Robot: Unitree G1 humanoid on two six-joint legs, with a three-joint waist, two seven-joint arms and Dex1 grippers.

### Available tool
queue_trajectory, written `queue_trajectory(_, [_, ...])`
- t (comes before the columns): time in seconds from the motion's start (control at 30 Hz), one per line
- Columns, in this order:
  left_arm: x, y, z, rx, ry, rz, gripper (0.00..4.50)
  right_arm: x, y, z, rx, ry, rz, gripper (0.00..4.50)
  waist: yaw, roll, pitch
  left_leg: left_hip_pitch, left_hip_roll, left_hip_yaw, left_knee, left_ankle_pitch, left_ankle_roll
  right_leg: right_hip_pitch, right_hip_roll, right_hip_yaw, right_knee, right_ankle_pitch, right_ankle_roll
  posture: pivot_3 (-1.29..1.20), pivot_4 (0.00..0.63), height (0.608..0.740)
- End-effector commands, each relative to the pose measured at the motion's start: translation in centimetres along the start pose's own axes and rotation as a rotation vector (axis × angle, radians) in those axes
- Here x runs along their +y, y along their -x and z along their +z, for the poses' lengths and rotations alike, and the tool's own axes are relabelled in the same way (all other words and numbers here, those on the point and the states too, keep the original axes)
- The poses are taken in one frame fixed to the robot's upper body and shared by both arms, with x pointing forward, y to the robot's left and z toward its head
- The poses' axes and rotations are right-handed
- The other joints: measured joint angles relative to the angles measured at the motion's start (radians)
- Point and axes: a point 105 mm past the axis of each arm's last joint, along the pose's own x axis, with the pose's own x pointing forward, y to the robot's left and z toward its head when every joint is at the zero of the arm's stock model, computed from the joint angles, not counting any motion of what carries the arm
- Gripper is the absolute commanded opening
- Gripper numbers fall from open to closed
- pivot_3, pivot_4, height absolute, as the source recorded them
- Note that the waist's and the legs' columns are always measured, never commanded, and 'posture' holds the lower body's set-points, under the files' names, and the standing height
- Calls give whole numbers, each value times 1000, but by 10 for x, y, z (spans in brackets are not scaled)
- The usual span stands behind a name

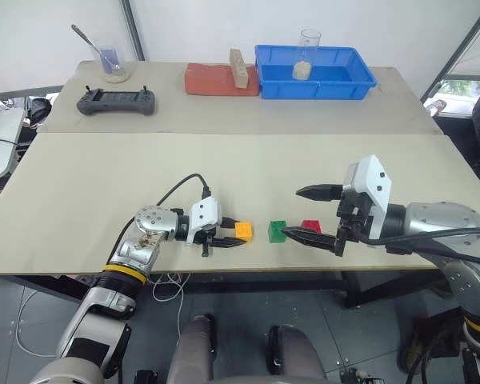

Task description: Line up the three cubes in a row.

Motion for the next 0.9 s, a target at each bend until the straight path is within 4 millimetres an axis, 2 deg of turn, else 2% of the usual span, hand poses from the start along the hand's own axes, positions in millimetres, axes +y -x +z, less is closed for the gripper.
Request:
queue_trajectory(0.03, [0, -2, 4, -4, -24, -30, 1333, -1, 7, 13, -38, 64, -29, 4500, -1, 0, 0, 0, 0, 0, 0, 0, 0, 0, 0, 0, 0, 0, 0, 0, 150, 740])
queue_trajectory(0.1, [-2, -2, 3, -2, -21, -42, 2399, -2, 7, 12, -37, 64, -30, 4500, 0, 0, 0, 0, 0, 0, 0, 0, 0, 0, 0, 0, 0, 0, 0, 0, 150, 740])
queue_trajectory(0.23, [-3, 0, 0, 1, -6, -45, 4244, -3, 8, 10, -34, 63, -31, 4500, 0, 0, 0, 0, 0, 0, 0, 0, 0, 0, 0, 0, 0, 0, 0, 0, 150, 740])
queue_trajectory(0.27, [-3, 1, -1, 4, -6, -41, 4480, -3, 8, 10, -32, 63, -30, 4500, 0, 0, 0, 0, 0, 0, 0, 0, 0, 0, 0, 0, 0, 0, 0, 0, 150, 740])
queue_trajectory(0.43, [4, 21, -4, 22, -13, 35, 4480, -3, 9, 6, -19, 58, -29, 4500, -1, 0, 0, 0, 0, 0, 0, 0, 0, 0, 0, 0, 0, 0, 0, 0, 150, 740])
queue_trajectory(0.5, [6, 42, 1, 18, -13, 83, 4480, -6, 16, 1, 0, 57, -42, 4500, -3, 0, 0, 0, 0, 0, 0, 0, 0, 0, 0, 0, 0, 0, 0, 0, 150, 740])
queue_trajectory(0.6, [20, 81, 18, 29, -2, 231, 4480, -16, 32, -4, 24, 37, -95, 4500, -5, 0, 0, 0, 1, 0, -1, 0, 0, -1, 0, 0, 1, 0, -2, 0, 150, 740])
queue_trajectory(0.73, [27, 112, 31, 87, -16, 339, 4480, -23, 48, -8, 37, 13, -134, 4500, 3, 0, 0, 1, 0, 0, 0, 0, 0, -1, 0, 0, 1, -2, 2, 0, 150, 740])
queue_trajectory(0.8, [30, 122, 41, 103, -47, 375, 4480, -28, 57, -13, 63, 9, -169, 4500, 6, 0, 1, 2, 0, 0, -1, -1, 0, -1, -1, -1, -3, -3, 5, 0, 150, 740])
queue_trajectory(0.9, [36, 124, 51, 91, -54, 409, 4480, -32, 64, -20, 90, 10, -189, 4500, 8, 0, 1, 2, 0, 1, -1, -1, 0, -1, -2, -1, -3, -3, 5, 0, 150, 740])
